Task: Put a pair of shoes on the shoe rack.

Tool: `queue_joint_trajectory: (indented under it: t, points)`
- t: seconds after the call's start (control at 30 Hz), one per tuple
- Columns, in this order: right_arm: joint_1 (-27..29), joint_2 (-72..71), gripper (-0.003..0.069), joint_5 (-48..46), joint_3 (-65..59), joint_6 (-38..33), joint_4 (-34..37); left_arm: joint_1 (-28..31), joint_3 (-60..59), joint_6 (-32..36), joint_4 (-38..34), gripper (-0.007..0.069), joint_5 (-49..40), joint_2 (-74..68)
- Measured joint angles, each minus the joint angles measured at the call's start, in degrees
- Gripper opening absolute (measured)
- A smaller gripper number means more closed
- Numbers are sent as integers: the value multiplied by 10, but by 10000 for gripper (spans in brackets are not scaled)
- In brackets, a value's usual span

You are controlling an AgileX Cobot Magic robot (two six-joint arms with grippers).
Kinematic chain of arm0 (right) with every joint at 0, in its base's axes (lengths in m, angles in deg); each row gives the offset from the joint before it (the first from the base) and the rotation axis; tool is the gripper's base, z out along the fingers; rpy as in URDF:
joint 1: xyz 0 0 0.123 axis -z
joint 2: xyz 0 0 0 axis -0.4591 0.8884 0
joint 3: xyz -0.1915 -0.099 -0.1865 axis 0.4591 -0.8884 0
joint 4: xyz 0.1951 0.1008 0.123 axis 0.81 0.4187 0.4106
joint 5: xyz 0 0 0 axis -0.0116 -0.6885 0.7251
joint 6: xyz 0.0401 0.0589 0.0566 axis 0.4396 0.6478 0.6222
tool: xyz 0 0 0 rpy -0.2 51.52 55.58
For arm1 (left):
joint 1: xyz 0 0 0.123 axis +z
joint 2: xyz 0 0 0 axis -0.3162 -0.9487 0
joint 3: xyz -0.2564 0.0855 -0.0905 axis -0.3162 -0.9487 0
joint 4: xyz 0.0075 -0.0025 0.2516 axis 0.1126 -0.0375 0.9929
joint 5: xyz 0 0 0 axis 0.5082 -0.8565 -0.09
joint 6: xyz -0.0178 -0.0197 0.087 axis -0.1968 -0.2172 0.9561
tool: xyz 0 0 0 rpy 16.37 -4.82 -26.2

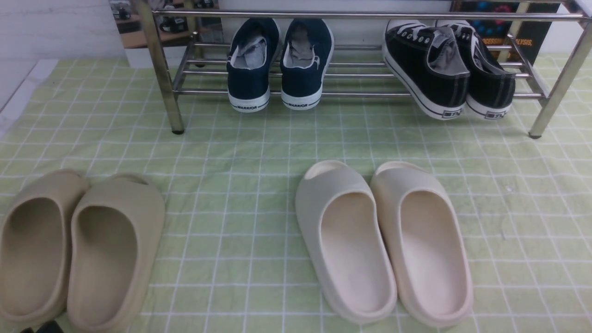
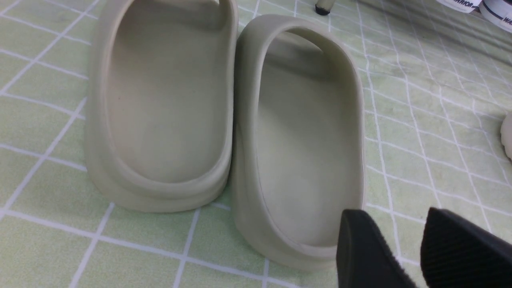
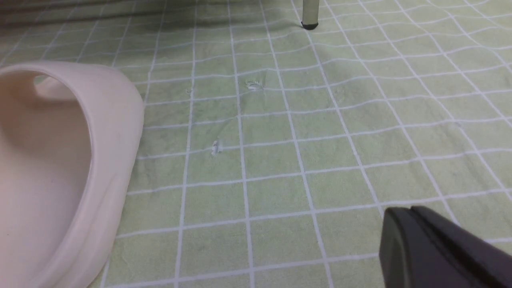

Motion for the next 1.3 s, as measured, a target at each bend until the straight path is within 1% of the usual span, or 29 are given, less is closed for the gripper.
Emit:
queue_joint_trajectory:
  t: [1.3]
  points:
    - [0,0,26,-1,0,0,1,0,0,0,0,239,0,0]
